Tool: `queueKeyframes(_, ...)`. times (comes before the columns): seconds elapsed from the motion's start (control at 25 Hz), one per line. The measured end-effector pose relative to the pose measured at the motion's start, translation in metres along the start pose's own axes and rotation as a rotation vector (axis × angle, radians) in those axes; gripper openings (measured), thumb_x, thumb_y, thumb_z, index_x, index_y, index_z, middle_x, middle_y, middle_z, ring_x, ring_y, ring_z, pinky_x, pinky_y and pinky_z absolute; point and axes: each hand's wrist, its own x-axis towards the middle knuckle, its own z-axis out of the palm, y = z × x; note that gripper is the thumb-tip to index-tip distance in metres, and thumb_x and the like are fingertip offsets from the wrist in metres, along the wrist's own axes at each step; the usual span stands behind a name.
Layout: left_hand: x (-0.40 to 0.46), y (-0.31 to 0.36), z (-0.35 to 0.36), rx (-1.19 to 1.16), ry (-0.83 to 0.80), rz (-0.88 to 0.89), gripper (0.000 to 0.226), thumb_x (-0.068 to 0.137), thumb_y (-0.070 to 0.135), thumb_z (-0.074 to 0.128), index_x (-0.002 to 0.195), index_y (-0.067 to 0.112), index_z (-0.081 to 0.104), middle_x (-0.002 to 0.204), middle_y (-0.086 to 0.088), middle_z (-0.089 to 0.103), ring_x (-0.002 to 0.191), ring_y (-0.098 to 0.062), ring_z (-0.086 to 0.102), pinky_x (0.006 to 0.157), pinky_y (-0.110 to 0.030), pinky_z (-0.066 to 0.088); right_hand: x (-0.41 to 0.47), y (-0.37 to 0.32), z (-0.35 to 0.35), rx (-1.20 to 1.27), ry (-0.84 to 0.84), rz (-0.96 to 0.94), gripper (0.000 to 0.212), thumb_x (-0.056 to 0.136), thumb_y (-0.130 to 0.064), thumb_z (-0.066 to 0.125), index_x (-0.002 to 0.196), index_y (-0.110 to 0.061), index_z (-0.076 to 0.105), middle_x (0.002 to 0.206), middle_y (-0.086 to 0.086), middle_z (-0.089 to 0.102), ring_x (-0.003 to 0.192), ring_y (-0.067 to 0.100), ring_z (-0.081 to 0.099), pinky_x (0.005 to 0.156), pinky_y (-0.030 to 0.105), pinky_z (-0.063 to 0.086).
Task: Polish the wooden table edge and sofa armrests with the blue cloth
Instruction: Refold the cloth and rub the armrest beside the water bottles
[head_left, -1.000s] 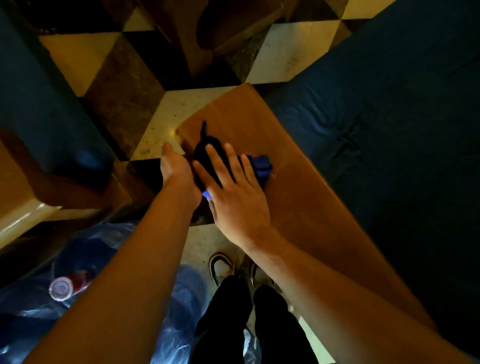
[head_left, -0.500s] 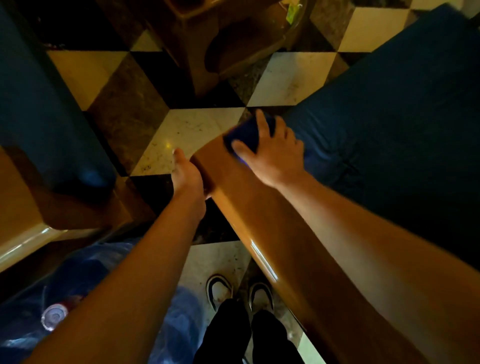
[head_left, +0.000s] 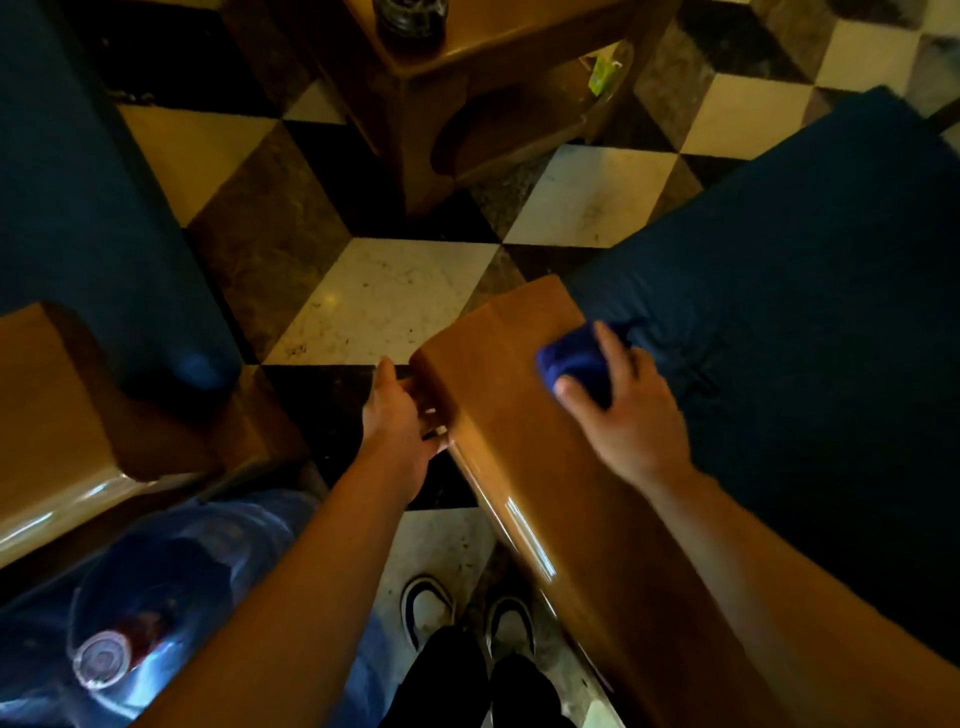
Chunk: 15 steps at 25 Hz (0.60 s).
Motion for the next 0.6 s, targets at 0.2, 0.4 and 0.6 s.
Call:
queueKeyframes(0.2, 0.004, -0.009, -0.003, -0.021, -0.013, 0.0, 0.052, 0.099, 0.062, 0.039, 0.105, 0.019, 0.067, 0.109, -0.014, 0.076, 0.1, -0.035, 0.072, 0.091, -0.058, 0.055, 0.118, -0.029, -0.009, 0.355, -0.333, 0.272, 0.081, 0.092, -0.079, 0.039, 0.136, -0.014, 0.06, 0.134, 0.016, 0.064, 0.122, 0.036, 0.059, 0.095, 0.038, 0.043)
queueKeyframes(0.4, -0.019, -0.065, 0.004, 0.046, 0.034, -0.022, 0.044, 0.097, 0.063, 0.046, 0.119, 0.026, 0.057, 0.114, -0.008, 0.069, 0.1, -0.035, 0.068, 0.085, -0.057, 0.058, 0.066, 0.0, -0.002, 0.393, -0.181, 0.212, 0.056, 0.084, -0.086, 0.036, 0.1, -0.036, 0.055, 0.084, -0.017, 0.056, 0.077, 0.005, 0.054, 0.063, 0.024, 0.035)
queueKeyframes(0.6, -0.055, -0.121, 0.01, 0.06, 0.117, -0.032, 0.041, 0.098, 0.061, 0.043, 0.121, 0.029, 0.055, 0.114, -0.006, 0.068, 0.096, -0.028, 0.067, 0.091, -0.05, 0.057, -0.07, 0.092, -0.007, 0.35, -0.192, 0.368, 0.06, 0.08, -0.091, 0.03, 0.091, -0.036, 0.052, 0.085, -0.013, 0.06, 0.075, 0.011, 0.057, 0.064, 0.031, 0.037)
